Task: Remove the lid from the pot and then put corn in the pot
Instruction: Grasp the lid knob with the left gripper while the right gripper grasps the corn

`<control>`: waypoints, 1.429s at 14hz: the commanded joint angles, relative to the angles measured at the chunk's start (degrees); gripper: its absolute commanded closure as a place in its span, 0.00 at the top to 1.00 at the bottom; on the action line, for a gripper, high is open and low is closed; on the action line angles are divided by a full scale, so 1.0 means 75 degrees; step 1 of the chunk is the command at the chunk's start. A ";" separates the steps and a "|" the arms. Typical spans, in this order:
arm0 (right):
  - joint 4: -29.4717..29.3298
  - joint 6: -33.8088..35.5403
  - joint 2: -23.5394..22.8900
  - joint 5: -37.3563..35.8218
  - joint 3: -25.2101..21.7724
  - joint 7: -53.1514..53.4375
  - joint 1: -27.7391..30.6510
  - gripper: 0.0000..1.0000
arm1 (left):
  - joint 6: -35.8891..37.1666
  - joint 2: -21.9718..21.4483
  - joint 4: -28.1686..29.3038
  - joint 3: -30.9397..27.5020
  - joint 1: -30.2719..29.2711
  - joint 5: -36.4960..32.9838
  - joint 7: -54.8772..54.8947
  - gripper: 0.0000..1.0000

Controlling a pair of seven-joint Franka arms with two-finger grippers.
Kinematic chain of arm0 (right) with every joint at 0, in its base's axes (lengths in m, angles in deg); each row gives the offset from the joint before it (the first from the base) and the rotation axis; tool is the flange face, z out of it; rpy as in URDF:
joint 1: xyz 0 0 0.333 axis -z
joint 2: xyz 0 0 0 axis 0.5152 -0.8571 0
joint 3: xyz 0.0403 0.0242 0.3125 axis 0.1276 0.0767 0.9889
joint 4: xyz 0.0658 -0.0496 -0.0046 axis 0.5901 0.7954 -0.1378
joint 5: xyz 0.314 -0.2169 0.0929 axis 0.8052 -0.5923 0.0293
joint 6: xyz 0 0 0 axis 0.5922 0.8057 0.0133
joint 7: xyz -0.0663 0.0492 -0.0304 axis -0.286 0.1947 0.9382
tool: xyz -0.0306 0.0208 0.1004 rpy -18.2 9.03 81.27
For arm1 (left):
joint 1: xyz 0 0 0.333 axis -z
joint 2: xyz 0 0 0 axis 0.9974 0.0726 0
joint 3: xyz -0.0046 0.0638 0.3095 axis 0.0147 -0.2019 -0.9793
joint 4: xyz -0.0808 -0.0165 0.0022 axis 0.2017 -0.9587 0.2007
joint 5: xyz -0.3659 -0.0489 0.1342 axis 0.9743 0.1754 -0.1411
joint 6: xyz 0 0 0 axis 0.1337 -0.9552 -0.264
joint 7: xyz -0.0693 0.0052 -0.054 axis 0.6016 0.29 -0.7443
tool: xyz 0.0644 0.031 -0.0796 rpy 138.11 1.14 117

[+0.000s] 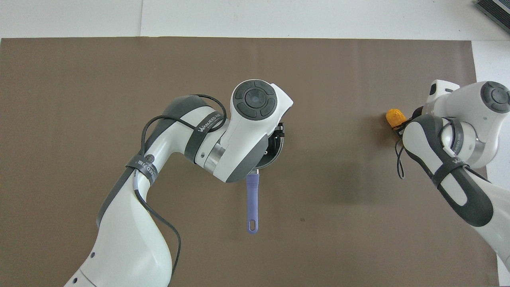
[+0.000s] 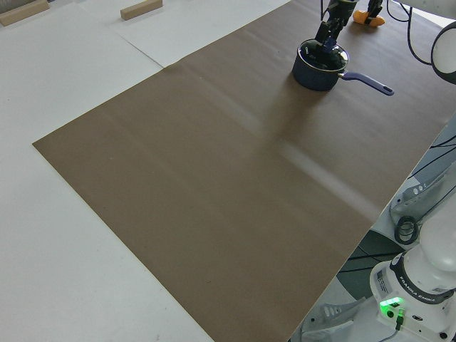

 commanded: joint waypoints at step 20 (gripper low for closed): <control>-0.0321 0.0868 0.0906 -0.0027 0.0018 0.1504 -0.0322 0.00 | 0.0356 -0.0484 0.0223 -0.0081 0.0093 -0.0175 -0.0048 0.00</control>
